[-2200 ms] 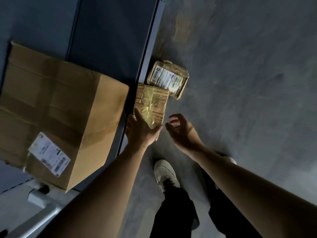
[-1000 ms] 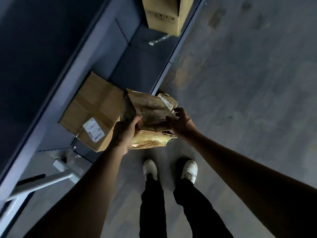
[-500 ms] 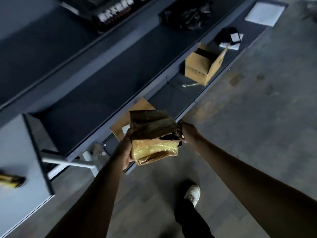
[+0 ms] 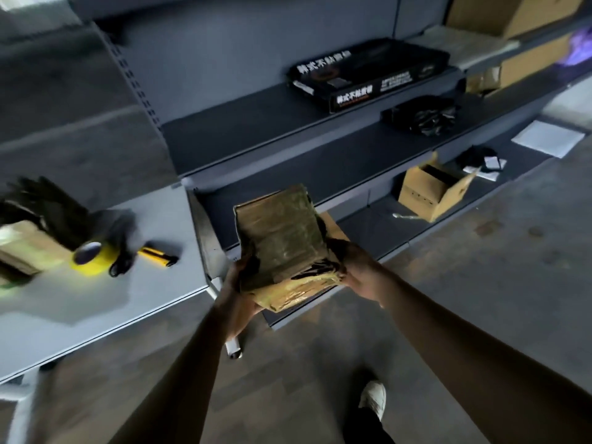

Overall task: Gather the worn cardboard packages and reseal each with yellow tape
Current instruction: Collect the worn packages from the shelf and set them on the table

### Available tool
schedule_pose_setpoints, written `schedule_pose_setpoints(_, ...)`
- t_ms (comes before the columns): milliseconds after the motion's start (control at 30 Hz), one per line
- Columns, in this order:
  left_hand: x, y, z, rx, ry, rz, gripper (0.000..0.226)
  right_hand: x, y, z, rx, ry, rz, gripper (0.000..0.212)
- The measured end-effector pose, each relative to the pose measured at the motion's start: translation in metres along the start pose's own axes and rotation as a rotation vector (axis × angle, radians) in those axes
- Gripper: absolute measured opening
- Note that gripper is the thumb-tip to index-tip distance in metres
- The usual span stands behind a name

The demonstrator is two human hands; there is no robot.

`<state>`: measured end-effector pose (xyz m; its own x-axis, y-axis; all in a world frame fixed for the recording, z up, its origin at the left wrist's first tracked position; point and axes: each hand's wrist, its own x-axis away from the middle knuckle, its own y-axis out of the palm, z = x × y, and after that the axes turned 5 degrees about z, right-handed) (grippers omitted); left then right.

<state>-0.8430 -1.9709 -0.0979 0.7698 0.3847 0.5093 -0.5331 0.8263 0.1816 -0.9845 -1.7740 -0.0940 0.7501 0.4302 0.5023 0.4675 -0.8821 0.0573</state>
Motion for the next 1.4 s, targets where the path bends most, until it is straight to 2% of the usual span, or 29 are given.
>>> schedule_pose_setpoints(100, 0.026, -0.027, 0.003, -0.042, 0.055, 0.079, 0.045, 0.018, 0.033, -0.014, -0.003, -0.155, -0.019, 0.021)
schedule_pose_setpoints(233, 0.048, -0.062, 0.015, -0.117, 0.137, 0.273, 0.027, 0.032, 0.078, -0.024, 0.043, -0.264, -0.088, 0.054)
schedule_pose_setpoints(333, 0.064, -0.083, 0.029, -0.217, 0.243, 0.356, 0.042, 0.041, 0.112, -0.030, 0.061, -0.322, -0.110, 0.044)
schedule_pose_setpoints(400, 0.082, -0.094, 0.042, -0.306, 0.352, 0.409, 0.037, 0.044, 0.136, -0.030, 0.059, -0.331, -0.147, 0.030)
schedule_pose_setpoints(467, 0.095, -0.104, 0.053, -0.338, 0.408, 0.374, 0.043, 0.046, 0.160, -0.031, 0.070, -0.368, -0.168, 0.027)
schedule_pose_setpoints(500, 0.101, -0.108, 0.059, -0.346, 0.415, 0.319, 0.044, 0.046, 0.172, -0.032, 0.088, -0.390, -0.176, 0.026)
schedule_pose_setpoints(567, 0.107, -0.116, 0.069, -0.354, 0.399, 0.209, 0.027, 0.044, 0.197, -0.034, 0.124, -0.430, -0.205, 0.019)
schedule_pose_setpoints(633, 0.102, -0.130, 0.075, -0.349, 0.369, 0.192, 0.018, 0.039, 0.220, -0.037, 0.156, -0.453, -0.243, 0.016)
schedule_pose_setpoints(767, 0.082, -0.171, 0.083, -0.317, 0.325, 0.329, 0.036, 0.014, 0.261, -0.047, 0.199, -0.490, -0.300, 0.021)
schedule_pose_setpoints(867, 0.061, -0.192, 0.100, -0.256, 0.312, 0.432, 0.031, -0.014, 0.289, -0.059, 0.205, -0.510, -0.333, 0.024)
schedule_pose_setpoints(1067, 0.027, -0.222, 0.150, -0.286, 0.268, 0.522, 0.026, -0.070, 0.337, -0.097, 0.195, -0.463, -0.379, 0.005)
schedule_pose_setpoints(1100, 0.021, -0.226, 0.157, -0.294, 0.284, 0.527, 0.022, -0.077, 0.343, -0.103, 0.197, -0.436, -0.389, 0.008)
schedule_pose_setpoints(1167, 0.012, -0.233, 0.169, -0.332, 0.323, 0.534, 0.018, -0.090, 0.353, -0.114, 0.214, -0.393, -0.390, 0.035)
schedule_pose_setpoints(1233, 0.001, -0.243, 0.178, -0.389, 0.340, 0.528, 0.022, -0.103, 0.364, -0.123, 0.231, -0.391, -0.378, 0.041)
schedule_pose_setpoints(1333, -0.015, -0.259, 0.191, -0.431, 0.309, 0.571, 0.051, -0.118, 0.383, -0.135, 0.222, -0.393, -0.339, 0.026)
schedule_pose_setpoints(1400, -0.026, -0.272, 0.198, -0.435, 0.322, 0.577, 0.049, -0.130, 0.396, -0.140, 0.207, -0.403, -0.322, 0.023)
